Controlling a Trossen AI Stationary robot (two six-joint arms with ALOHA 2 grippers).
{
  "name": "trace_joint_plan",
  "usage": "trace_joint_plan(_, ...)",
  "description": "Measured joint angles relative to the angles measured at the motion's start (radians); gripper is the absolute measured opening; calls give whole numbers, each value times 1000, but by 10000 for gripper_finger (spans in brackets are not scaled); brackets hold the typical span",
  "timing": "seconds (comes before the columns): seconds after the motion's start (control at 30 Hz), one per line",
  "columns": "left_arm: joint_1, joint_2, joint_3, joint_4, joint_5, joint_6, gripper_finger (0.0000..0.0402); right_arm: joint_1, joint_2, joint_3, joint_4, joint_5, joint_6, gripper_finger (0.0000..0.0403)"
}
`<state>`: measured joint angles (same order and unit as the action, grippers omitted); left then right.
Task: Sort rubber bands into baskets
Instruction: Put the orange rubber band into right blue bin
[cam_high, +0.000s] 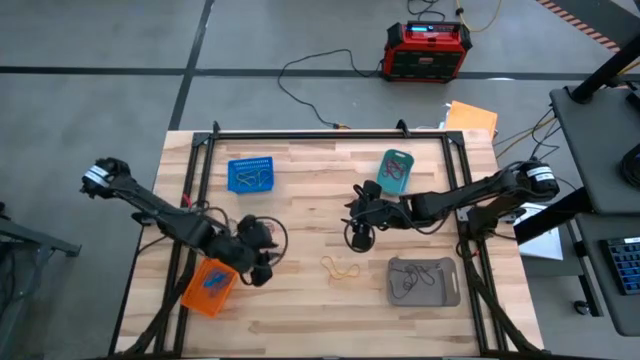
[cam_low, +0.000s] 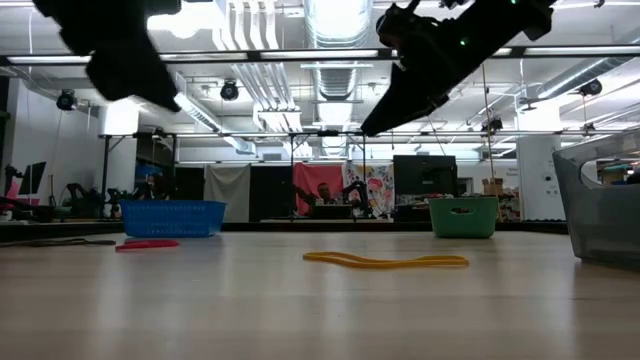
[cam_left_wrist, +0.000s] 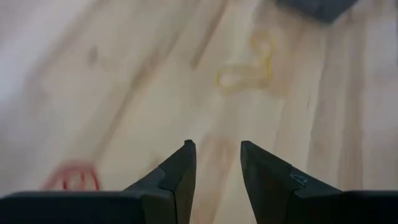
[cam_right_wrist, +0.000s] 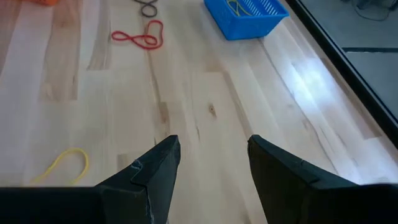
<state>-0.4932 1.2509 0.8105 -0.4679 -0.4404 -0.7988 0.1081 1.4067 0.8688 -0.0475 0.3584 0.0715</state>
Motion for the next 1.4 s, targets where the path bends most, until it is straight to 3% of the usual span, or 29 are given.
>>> trace_joint_plan(0.13, -1, 84, 30, -92, 65, -127, 111, 6, -26, -18, -1, 0, 14, 185)
trace_joint_plan(0.47, 74, 257, 40, -238, 31, -410, 112, 5, -35, -20, 18, 0, 7, 185)
trace_joint_plan(0.77, 209, 369, 40, -237, 59, -418, 112, 5, -34, -21, 39, 0, 6, 185)
trace_joint_plan(1.07, 236, 395, 40, -259, 69, -418, 114, 5, -33, -21, 38, 1, 5, 185)
trace_joint_plan(1.4, 257, 396, 40, -262, 94, -415, 198, 5, -33, -21, 38, 8, -5, 185)
